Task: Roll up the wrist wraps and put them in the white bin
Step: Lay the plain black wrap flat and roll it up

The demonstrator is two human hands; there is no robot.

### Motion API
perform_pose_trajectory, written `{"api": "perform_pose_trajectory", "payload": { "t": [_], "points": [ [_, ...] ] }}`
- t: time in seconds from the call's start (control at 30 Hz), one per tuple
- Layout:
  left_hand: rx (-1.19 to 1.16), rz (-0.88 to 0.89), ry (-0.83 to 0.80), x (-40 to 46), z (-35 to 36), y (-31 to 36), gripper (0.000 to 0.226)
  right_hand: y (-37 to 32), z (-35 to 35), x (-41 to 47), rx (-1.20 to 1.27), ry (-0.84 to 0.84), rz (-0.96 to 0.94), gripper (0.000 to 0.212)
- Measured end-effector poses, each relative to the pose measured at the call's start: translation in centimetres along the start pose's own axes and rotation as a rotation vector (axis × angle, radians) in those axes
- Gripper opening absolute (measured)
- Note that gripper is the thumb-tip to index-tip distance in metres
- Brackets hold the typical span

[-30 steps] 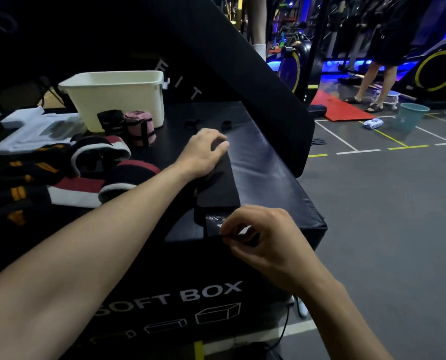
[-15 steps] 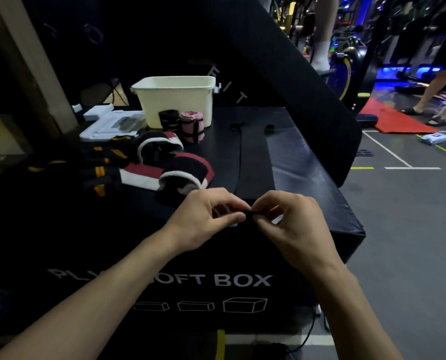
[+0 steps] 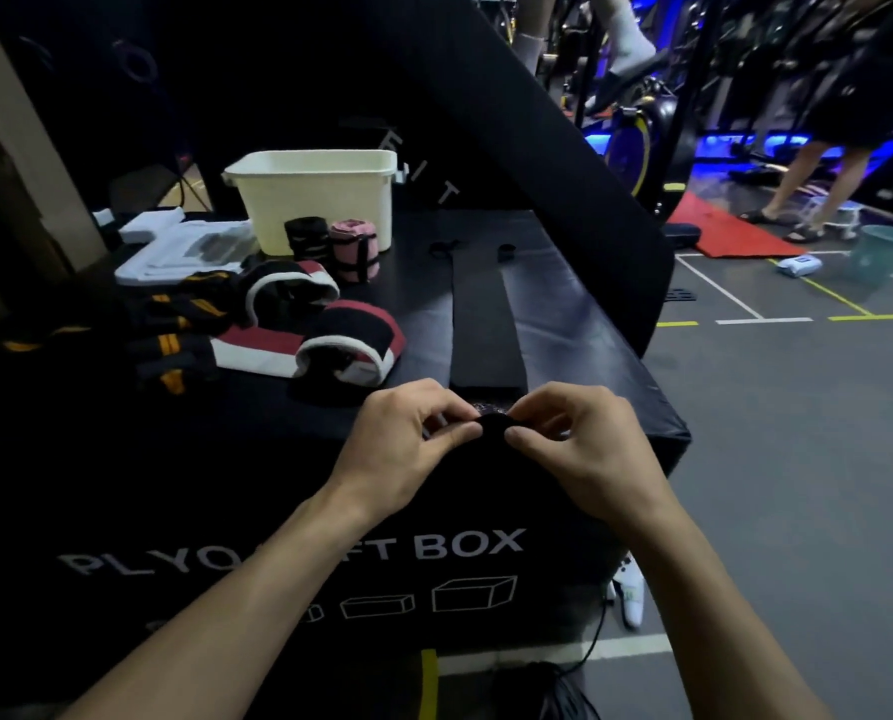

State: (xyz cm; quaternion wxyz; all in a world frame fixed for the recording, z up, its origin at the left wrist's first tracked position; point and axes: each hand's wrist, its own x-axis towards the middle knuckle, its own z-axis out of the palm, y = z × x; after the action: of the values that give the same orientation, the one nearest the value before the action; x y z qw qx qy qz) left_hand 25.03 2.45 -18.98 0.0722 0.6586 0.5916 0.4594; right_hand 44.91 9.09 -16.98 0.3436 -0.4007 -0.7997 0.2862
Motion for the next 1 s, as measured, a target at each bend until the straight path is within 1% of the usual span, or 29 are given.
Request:
{"api": "perform_pose_trajectory", "payload": {
  "t": [0.13, 0.23, 0.47, 0.63, 0.83, 1.0],
  "points": [
    [0.061, 0.028, -0.042, 0.6, 0.1, 0.6, 0.009, 0.1, 0.0, -0.4, 0.032, 0.043, 0.054, 0.011],
    [0.072, 0.035, -0.059, 0.5, -0.2, 0.6, 0.009, 0.1, 0.1, -0.6, 0.063, 0.039, 0.083, 0.01],
    [-0.035, -0.007, -0.028, -0.3, -0.7, 0.2, 0.011, -0.6, 0.7, -0.8, 0.094, 0.049, 0.06, 0.012],
    [0.012, 0.074, -0.057, -0.2, -1.4, 0.2, 0.008, -0.7, 0.8, -0.9, 0.076, 0.071, 0.015, 0.012],
    [-0.043, 0.034, -0.08, 0.0, -0.8, 0.2, 0.015, -0.7, 0.6, -0.9, 0.024, 0.076, -0.025, 0.015],
    [0.015, 0.071, -0.089, 0.3, 0.0, -0.2, 0.008, -0.3, 0.5, -1.0, 0.028, 0.063, -0.023, 0.014]
  ]
}}
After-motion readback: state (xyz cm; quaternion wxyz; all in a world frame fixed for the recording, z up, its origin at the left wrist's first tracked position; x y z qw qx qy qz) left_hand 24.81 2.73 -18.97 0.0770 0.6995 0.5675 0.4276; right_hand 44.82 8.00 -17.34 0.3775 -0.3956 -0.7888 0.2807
